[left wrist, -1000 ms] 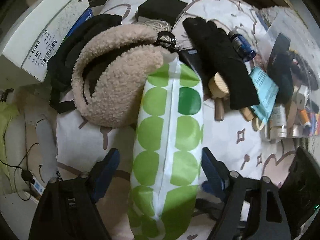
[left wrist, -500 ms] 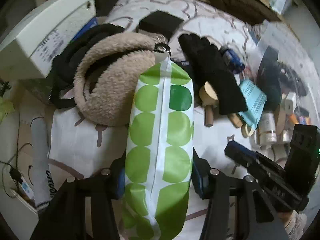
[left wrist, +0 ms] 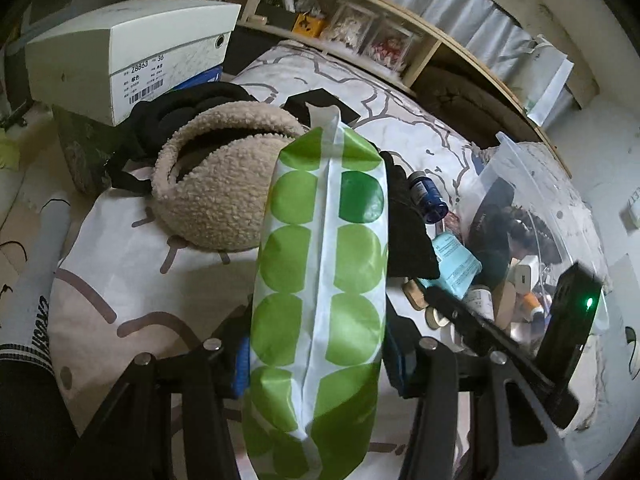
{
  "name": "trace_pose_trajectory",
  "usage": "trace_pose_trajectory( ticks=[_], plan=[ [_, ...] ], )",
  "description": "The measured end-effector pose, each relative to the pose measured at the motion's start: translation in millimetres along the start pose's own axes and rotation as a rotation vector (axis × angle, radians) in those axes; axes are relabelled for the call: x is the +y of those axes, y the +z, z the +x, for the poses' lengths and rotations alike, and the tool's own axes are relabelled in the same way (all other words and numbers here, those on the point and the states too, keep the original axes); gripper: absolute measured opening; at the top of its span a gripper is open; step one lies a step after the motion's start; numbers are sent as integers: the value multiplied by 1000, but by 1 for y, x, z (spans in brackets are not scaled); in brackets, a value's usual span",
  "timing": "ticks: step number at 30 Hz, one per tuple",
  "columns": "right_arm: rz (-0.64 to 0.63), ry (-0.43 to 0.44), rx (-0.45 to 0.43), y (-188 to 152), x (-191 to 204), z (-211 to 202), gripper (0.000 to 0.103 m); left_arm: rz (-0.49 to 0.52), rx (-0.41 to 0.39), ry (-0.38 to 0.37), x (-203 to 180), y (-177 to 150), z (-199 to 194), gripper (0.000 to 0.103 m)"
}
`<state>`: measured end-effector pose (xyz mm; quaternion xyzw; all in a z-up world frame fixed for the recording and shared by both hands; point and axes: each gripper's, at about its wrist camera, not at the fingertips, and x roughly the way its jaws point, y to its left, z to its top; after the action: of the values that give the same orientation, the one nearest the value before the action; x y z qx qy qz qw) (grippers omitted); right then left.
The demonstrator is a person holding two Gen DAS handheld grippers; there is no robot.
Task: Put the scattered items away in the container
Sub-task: 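Lower the right gripper onto the black knit glove and close on it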
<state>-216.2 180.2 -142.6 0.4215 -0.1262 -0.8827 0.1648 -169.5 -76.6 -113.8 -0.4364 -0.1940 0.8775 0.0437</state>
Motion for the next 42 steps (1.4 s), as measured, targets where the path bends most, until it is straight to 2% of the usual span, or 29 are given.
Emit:
trace_pose_trajectory(
  ticks=[1,2,9,16,26,27,31,33,37,38,40,42],
  plan=[
    [-1,-23,-10,1,0,-1,68,6,-12,1,0,-1,-2,52],
    [-4,-33,-23,3,0,-2,72,12,-19,-1,1,-2,-3,52],
    [-83,-116,-25,35,9,16,72,39,-16,-30,8,-4,-3,52],
    [-48,-167,73,57,11,63,72,57,0,-53,10,0,-6,52],
    [-131,-287,158,67,15,99,72,65,11,-54,10,0,-2,52],
    [-133,-287,160,68,15,99,70,64,11,-54,10,0,-2,52],
    [-165,-295,167,68,15,92,38,64,10,-54,10,0,-2,52],
    [-190,-295,177,65,16,89,33,61,9,-54,10,0,-2,52],
    [-211,-305,193,61,15,82,32,57,5,-54,11,0,-2,52],
    [-207,-322,191,61,14,81,38,58,6,-54,11,0,-2,52],
    [-213,-386,190,61,15,81,68,64,4,-52,11,0,-3,52],
    [-228,-424,181,61,15,83,73,68,3,-52,11,1,-3,52]
  ],
)
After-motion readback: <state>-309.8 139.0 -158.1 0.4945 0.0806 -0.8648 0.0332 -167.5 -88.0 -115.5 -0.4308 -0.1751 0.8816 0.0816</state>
